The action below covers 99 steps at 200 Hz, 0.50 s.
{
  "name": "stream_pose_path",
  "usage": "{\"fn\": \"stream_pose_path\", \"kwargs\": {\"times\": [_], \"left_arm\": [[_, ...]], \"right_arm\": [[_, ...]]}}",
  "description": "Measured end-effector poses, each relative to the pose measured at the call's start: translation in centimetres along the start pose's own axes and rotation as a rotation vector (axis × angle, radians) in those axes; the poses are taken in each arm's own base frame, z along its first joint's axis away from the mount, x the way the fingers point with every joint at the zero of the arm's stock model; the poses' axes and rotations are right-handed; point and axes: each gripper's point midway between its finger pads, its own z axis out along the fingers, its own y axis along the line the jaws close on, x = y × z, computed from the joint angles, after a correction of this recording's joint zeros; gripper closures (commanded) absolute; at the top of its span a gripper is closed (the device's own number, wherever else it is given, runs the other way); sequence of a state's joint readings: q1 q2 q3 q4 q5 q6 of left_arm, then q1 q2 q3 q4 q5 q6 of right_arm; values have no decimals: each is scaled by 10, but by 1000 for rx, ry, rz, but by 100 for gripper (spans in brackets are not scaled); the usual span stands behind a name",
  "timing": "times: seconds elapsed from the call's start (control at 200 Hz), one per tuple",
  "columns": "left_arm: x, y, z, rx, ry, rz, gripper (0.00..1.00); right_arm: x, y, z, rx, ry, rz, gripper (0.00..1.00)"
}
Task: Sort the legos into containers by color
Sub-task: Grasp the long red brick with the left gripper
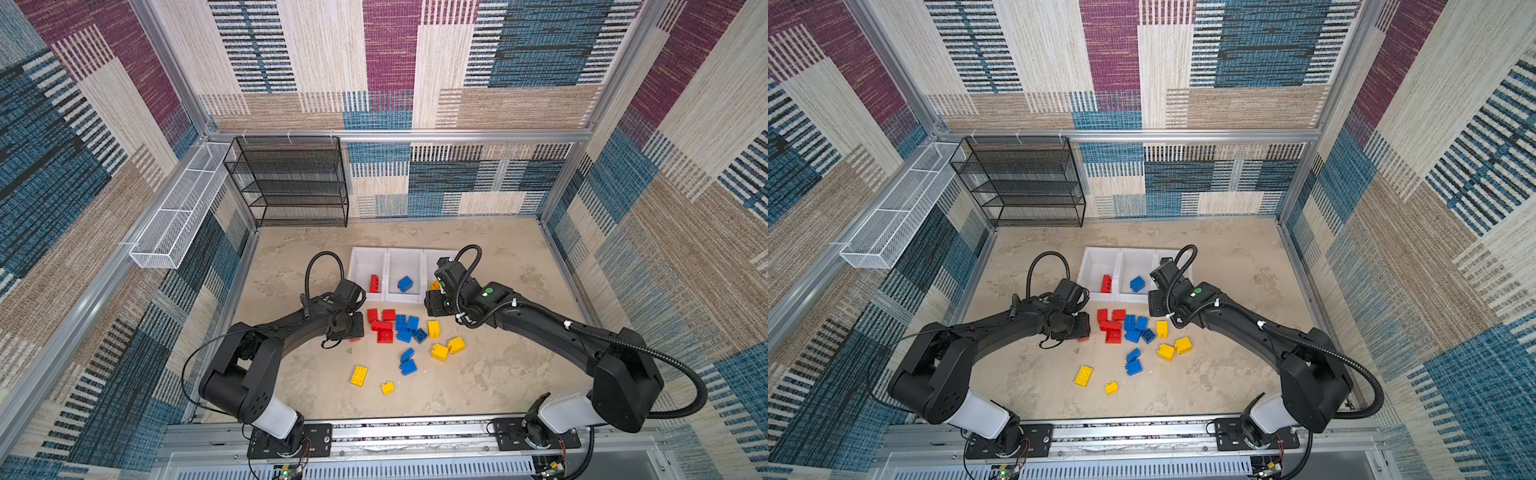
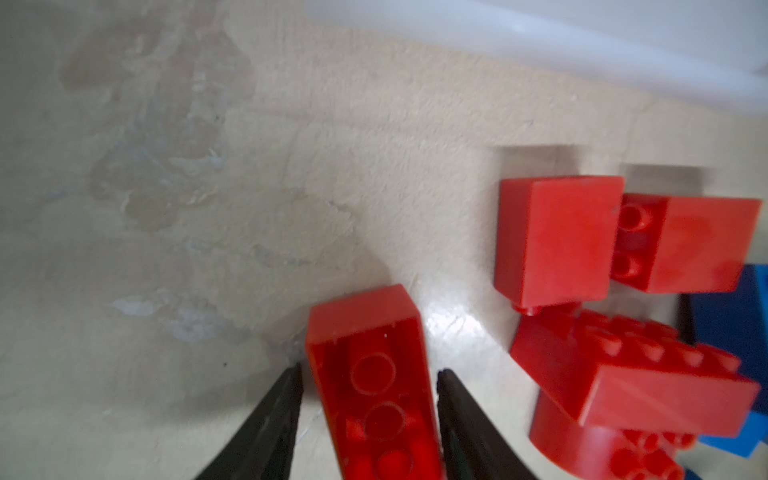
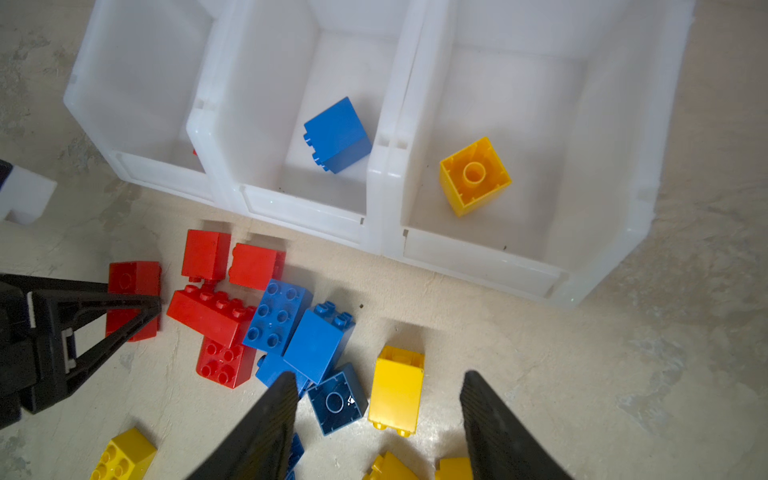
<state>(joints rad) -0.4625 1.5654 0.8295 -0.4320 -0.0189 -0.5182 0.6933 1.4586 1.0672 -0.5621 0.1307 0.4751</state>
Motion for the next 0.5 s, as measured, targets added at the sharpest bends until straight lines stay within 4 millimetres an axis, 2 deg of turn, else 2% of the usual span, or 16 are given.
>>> {"fn": "stream_pose_path", "kwargs": {"times": [0.21,0.496], "left_arm": [[-7,0,4,-16,-16,19,55],[-11,-2,4,-11,-31,42,69]], "right_arm": [[-7,7,0,-6,-8,15,35],[-1,8,3,2,9,7,35]]}}
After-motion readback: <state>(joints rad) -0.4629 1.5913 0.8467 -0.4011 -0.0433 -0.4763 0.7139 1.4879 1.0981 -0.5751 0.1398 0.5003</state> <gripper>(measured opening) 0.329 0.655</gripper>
